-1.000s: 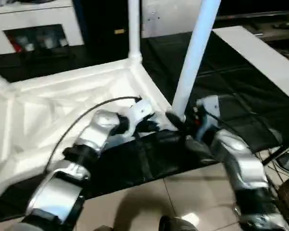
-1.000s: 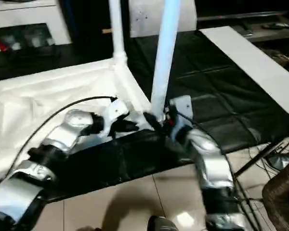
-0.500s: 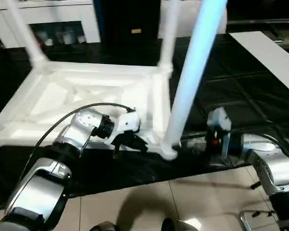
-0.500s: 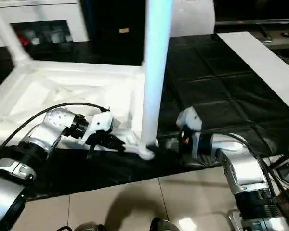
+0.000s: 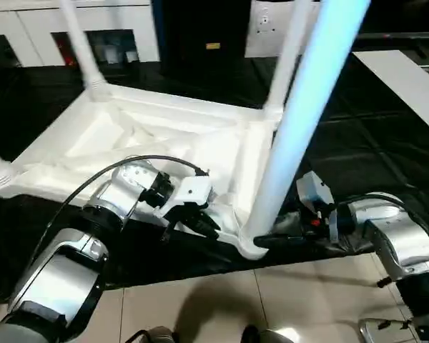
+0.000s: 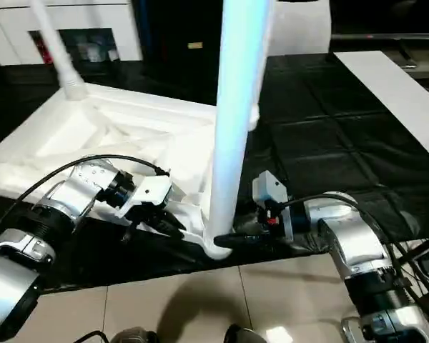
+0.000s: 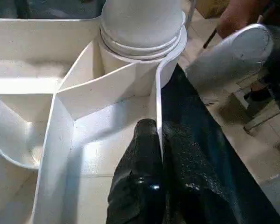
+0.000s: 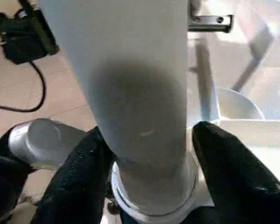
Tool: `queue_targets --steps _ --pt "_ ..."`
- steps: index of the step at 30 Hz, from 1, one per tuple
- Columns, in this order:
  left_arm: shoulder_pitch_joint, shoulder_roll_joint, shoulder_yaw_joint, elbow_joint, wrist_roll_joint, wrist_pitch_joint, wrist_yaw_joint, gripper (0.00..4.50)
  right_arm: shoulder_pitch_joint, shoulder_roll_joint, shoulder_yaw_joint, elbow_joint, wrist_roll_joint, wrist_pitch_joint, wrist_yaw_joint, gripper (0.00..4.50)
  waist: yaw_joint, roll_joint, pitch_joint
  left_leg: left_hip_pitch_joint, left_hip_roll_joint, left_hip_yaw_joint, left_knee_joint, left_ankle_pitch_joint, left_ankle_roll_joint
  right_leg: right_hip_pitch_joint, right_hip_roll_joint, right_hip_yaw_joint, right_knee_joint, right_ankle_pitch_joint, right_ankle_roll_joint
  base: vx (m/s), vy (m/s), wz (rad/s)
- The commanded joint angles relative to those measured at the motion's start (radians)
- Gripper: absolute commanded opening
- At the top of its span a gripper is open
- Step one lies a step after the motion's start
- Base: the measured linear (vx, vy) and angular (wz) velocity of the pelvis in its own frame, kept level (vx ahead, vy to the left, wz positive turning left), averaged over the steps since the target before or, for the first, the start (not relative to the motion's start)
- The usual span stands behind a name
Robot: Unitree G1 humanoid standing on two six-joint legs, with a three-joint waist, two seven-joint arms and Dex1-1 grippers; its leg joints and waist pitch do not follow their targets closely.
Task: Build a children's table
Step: Rotate leg to tighten
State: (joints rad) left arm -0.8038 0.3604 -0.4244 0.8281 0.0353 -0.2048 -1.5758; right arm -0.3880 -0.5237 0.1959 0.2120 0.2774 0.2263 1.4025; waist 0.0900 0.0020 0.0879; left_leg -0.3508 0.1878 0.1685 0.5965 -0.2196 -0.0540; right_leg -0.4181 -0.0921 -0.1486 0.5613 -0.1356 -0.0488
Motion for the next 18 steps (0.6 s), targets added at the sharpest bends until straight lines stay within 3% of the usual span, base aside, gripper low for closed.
queue_targets --steps 1,6,13,14,16,18 --pt "-0.018 -0.004 -0.042 -0.027 0.012 -0.017 -0.039 0.00 -0.015 -0.011 0.004 0.012 0.008 -0.012 0.015 2.63 -0.007 -0.015 -0.075 0.000 0.052 -0.006 -0.064 -0.032 0.129 0.072 -0.075 0.071 -0.048 -0.272 -0.170 0.000 0.000 0.00" --pt "-0.019 -0.002 -0.051 -0.026 0.006 -0.021 -0.039 0.00 -0.021 -0.004 0.008 0.020 0.010 -0.016 0.028 2.15 -0.007 -0.014 -0.075 -0.001 0.051 -0.006 -0.064 -0.035 0.123 0.073 -0.074 0.070 -0.051 -0.288 -0.158 0.000 0.000 0.00" --pt "-0.021 -0.011 -0.023 -0.009 0.012 -0.014 -0.020 0.00 0.021 0.006 0.000 -0.035 0.044 0.032 0.009 1.97 -0.006 -0.010 -0.078 -0.001 0.052 -0.007 -0.064 -0.028 0.119 0.076 -0.072 0.070 -0.048 -0.248 -0.169 0.000 0.000 0.00" --pt "-0.022 -0.025 0.001 -0.007 0.006 0.012 0.026 0.00 0.041 0.018 -0.011 -0.059 0.054 0.061 -0.028 1.96 -0.004 -0.004 -0.078 0.000 0.053 -0.007 -0.063 -0.026 0.117 0.076 -0.072 0.071 -0.047 -0.241 -0.173 0.000 0.000 0.00" --pt "-0.022 -0.051 0.037 -0.007 -0.008 0.056 0.119 0.00 0.066 0.048 -0.030 -0.086 0.060 0.109 -0.109 1.96 -0.003 -0.006 -0.077 0.001 0.055 -0.008 -0.065 -0.030 0.110 0.075 -0.072 0.070 -0.050 -0.246 -0.172 0.000 0.000 0.00" --pt "-0.020 -0.069 0.056 -0.016 -0.015 0.119 0.198 0.00 0.079 0.096 -0.049 -0.093 0.043 0.141 -0.221 1.96 -0.008 -0.005 -0.073 0.002 0.051 -0.007 -0.069 -0.072 0.083 0.074 -0.073 0.066 -0.062 -0.329 -0.150 0.000 0.000 0.00"
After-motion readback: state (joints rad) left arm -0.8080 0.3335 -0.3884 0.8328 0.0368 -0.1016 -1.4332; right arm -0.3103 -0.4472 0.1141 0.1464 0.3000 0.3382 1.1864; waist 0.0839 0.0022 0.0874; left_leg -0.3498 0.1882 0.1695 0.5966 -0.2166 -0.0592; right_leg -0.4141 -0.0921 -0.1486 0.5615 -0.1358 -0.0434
